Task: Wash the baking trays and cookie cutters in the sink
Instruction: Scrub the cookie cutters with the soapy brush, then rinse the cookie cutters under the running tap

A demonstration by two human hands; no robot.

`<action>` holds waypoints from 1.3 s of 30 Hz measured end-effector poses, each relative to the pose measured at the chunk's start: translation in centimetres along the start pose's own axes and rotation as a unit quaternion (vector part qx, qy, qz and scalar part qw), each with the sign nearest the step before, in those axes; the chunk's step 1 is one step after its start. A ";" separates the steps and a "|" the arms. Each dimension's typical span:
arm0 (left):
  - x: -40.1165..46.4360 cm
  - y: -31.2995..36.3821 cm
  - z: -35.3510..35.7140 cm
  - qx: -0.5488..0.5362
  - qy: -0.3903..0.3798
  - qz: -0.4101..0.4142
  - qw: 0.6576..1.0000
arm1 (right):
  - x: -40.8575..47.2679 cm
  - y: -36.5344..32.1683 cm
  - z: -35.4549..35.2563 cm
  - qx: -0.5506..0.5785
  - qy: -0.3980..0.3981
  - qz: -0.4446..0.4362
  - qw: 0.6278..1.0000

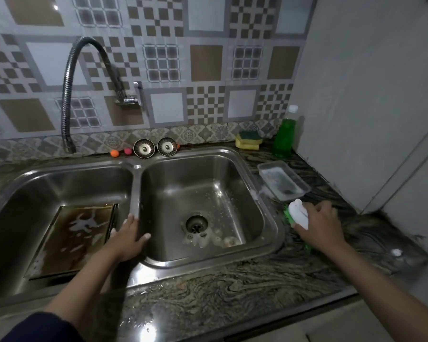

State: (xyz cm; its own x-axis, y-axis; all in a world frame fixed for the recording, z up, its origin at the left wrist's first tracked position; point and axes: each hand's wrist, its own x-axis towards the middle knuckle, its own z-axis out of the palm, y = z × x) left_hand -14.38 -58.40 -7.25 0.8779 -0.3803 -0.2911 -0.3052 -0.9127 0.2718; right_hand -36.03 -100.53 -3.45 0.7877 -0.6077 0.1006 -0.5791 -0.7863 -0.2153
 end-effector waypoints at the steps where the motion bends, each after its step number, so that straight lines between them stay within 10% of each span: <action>1: -0.4 0.1 -0.2 -0.033 0.014 0.008 0.999 | -0.3 -0.8 -0.2 -0.013 0.022 -0.017 1.000; 10: -3.6 -0.8 -7.3 -0.195 0.280 0.124 0.932 | -0.6 -17.8 -0.7 0.167 0.025 -0.218 0.961; 21: -1.3 -8.2 -17.7 -0.285 0.411 0.171 0.849 | 6.2 -40.8 -1.0 0.309 0.025 -0.247 0.918; 39: 5.3 -9.2 -22.5 -0.423 0.336 0.220 0.813 | 28.0 -53.0 -1.8 0.422 0.035 -0.187 0.886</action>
State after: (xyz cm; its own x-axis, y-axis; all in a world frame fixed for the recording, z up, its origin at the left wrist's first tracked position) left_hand 1.32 -48.68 9.34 0.8425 -0.2153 0.4938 -0.5307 -0.1740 0.8295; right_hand 16.31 -76.06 12.53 0.8590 -0.3515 0.3722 0.1065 -0.5885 -0.8014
